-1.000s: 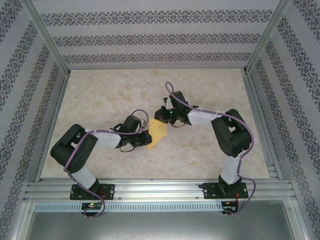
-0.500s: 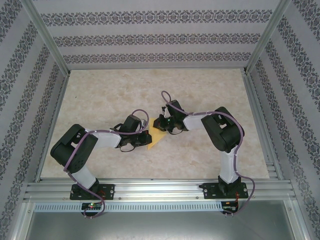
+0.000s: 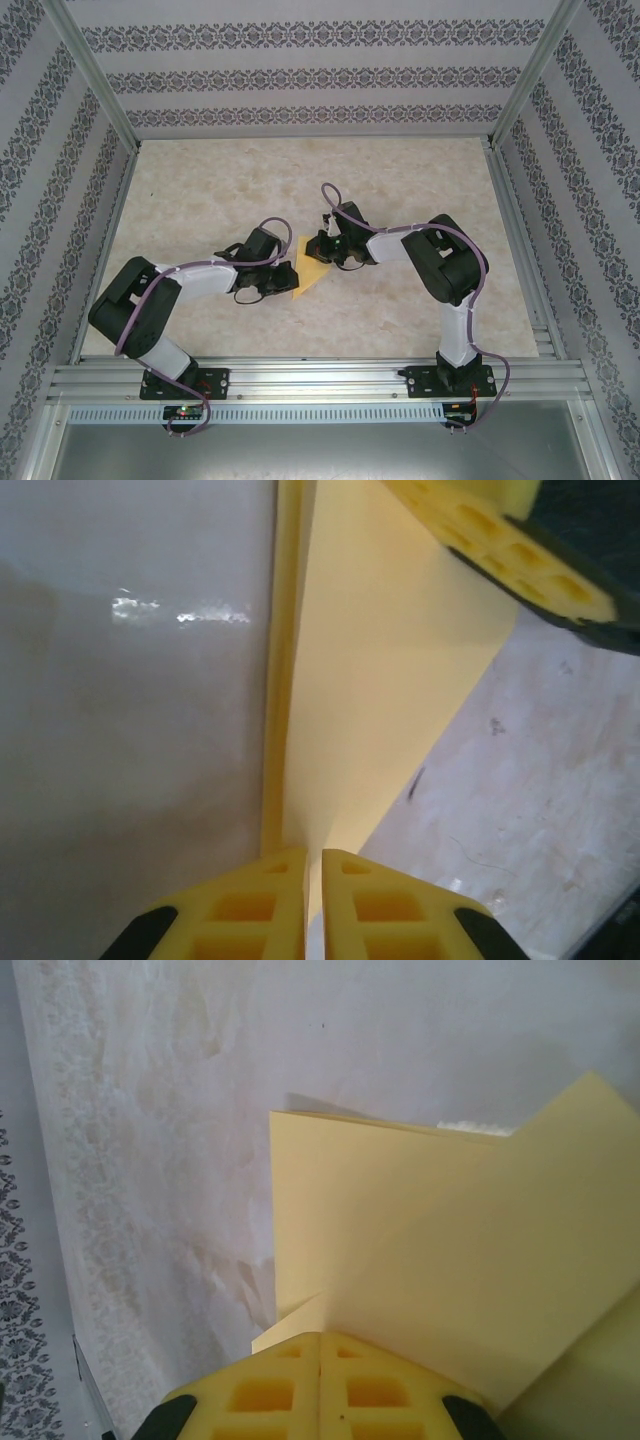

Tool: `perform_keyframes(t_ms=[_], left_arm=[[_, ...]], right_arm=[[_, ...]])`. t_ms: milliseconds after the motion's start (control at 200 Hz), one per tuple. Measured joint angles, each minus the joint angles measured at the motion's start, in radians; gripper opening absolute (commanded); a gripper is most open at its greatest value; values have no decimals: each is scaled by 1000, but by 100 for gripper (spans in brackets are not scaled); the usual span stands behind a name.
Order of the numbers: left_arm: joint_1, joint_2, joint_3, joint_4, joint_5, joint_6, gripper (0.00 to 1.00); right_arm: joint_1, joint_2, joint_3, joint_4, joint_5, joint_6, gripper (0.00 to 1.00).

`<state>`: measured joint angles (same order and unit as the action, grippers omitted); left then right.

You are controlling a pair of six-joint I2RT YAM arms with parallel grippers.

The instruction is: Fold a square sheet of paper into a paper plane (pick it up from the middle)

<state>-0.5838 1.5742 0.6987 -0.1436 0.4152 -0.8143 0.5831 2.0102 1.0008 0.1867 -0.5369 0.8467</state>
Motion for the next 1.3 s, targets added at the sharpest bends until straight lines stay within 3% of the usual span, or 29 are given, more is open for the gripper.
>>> perform_keyframes(t_ms=[325, 575, 1299], left_arm=[[14, -4, 6, 37, 112, -63, 15], [14, 75, 9, 79, 159, -89, 13], [21, 89, -42, 129, 161, -39, 10]], right_arm=[[0, -1, -6, 11, 0, -3, 5], [4, -1, -8, 15, 1, -3, 6], [6, -1, -5, 7, 5, -11, 6]])
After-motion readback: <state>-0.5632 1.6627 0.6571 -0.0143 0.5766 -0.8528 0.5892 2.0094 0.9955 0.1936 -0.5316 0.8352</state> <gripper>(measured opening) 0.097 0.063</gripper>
